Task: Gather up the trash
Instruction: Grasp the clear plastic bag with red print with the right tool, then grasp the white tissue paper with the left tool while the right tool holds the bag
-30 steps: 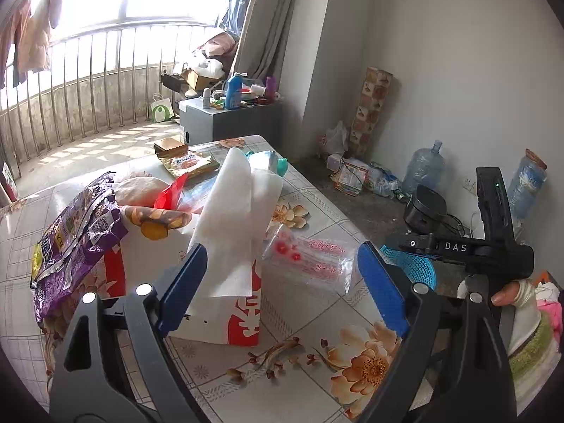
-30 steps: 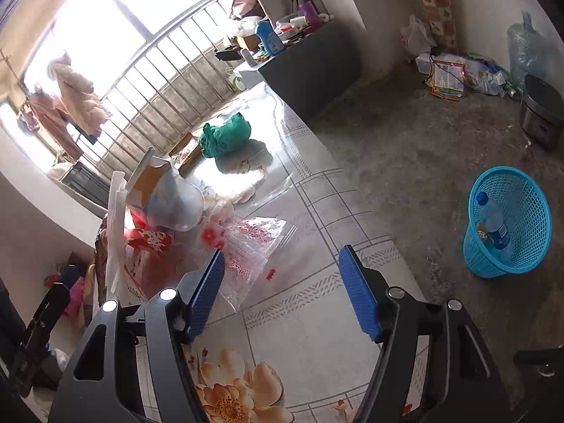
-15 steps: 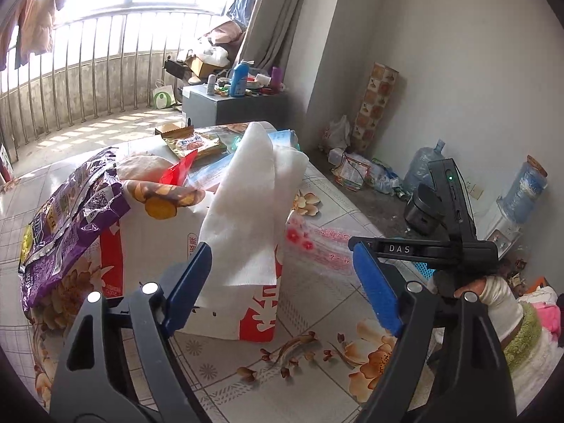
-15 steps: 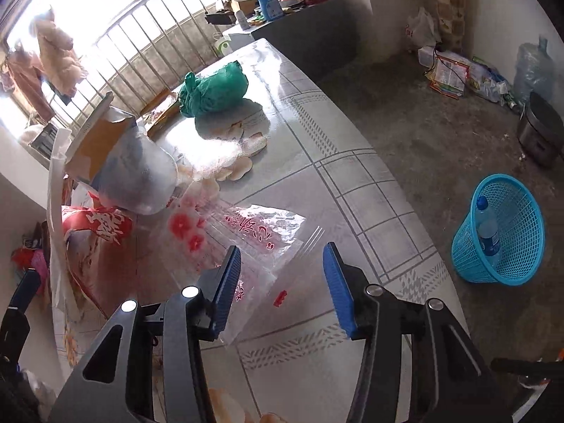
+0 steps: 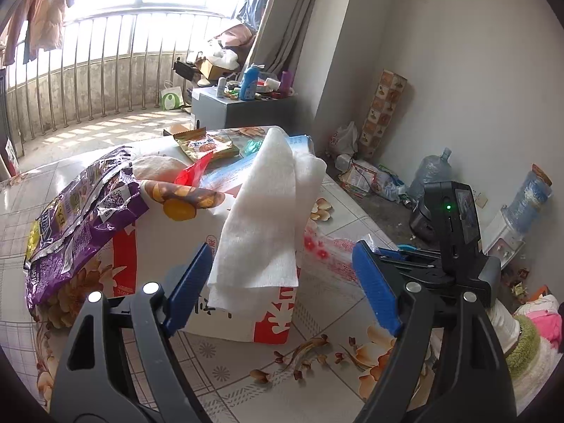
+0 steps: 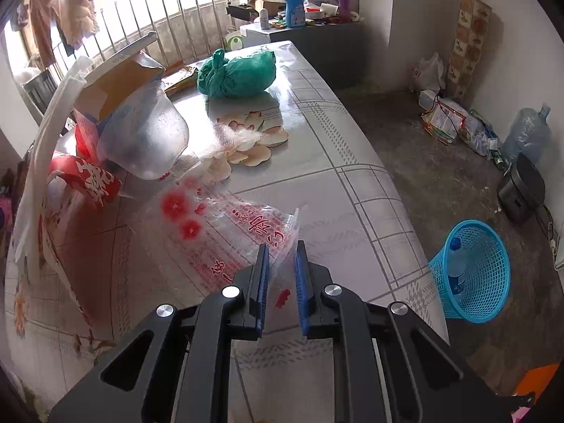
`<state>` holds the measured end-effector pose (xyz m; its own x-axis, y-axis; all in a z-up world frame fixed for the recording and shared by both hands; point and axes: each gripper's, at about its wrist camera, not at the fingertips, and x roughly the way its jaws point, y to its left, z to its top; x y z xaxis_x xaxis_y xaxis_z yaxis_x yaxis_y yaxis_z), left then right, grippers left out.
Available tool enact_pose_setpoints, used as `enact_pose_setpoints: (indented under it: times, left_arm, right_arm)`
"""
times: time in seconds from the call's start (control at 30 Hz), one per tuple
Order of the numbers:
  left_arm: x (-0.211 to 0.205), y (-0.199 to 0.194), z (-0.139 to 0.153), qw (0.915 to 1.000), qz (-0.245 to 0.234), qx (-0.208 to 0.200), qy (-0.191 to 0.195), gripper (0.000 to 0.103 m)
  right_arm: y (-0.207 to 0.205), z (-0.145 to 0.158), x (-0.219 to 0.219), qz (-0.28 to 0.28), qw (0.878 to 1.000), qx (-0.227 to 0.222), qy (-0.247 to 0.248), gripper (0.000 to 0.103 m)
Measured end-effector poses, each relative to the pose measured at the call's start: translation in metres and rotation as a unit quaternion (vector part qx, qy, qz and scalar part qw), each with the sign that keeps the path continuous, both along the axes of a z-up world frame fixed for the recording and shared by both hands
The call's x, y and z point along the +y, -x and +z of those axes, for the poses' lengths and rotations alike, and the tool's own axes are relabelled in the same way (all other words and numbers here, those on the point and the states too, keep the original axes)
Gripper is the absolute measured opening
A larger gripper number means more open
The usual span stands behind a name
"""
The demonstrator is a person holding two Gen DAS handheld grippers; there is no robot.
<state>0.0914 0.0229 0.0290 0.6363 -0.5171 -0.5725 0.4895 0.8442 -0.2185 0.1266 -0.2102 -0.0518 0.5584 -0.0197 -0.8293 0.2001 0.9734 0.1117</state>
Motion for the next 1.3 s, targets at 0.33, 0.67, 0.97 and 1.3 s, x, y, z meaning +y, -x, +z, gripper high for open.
enact_pose_setpoints:
  times: [0.33, 0.67, 0.97, 1.3]
  left_arm:
    - [-0.005, -0.011, 0.003, 0.9992, 0.024, -0.017, -0.026, 0.063]
    - [-0.016, -0.041, -0.016, 0.9975, 0.040, 0.031, -0.049, 0.040]
    - [-0.001, -0.043, -0.020, 0.9973, 0.044, 0.057, -0.012, 0.010]
    - [0.014, -0.026, 0.009, 0.9985, 0.030, 0.025, 0.038, 0.003]
  right_arm:
    - [0.026, 0.030, -0.021, -0.017, 0.997, -0.055, -0.050, 0.012]
    - [0.029, 0.044, -0.028, -0.016, 0.993, -0.080, -0.086, 0.012]
    - [0.033, 0.051, -0.029, -0.015, 0.991, -0.096, -0.088, 0.012]
    - [0.042, 0.064, -0.036, -0.021, 0.989, -0.120, -0.084, 0.012]
